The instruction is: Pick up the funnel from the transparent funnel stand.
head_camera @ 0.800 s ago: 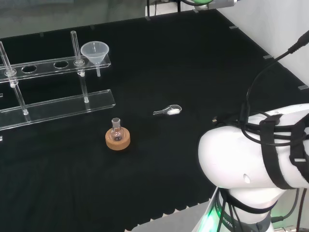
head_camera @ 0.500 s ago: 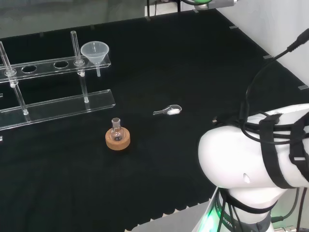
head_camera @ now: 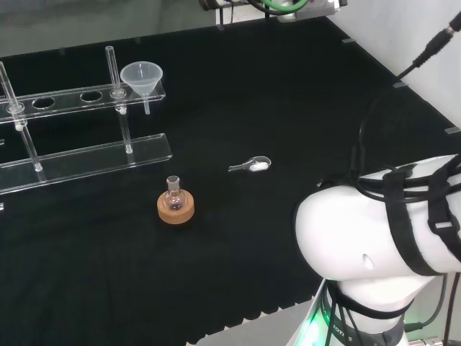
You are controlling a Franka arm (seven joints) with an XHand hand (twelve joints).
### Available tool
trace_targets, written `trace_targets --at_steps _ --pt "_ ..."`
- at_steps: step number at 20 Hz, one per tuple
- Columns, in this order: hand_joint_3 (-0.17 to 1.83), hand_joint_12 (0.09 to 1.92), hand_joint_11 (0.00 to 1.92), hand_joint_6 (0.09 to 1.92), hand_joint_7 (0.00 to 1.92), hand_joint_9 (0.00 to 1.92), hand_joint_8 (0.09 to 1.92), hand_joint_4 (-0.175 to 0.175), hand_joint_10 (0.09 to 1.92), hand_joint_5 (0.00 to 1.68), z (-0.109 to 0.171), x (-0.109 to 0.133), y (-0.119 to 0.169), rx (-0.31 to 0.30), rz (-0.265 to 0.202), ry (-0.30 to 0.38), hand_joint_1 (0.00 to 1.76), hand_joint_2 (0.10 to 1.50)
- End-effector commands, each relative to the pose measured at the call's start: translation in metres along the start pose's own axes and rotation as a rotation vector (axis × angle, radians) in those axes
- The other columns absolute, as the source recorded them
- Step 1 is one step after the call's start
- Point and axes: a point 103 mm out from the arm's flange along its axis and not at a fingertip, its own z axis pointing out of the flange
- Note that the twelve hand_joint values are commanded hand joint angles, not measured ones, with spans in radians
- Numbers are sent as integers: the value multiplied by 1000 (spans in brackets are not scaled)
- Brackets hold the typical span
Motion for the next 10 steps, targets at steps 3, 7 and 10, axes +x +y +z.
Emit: trace_targets --at_steps 3,7,10 --pt "98 87 0 87 0 0 87 79 87 0 16 58 35 0 -97 33 307 608" --pt "89 87 0 87 0 0 87 96 87 0 26 91 53 71 -118 -4 305 604" --pt "84 87 0 87 0 0 87 98 87 0 38 126 68 125 -120 -62 303 599"
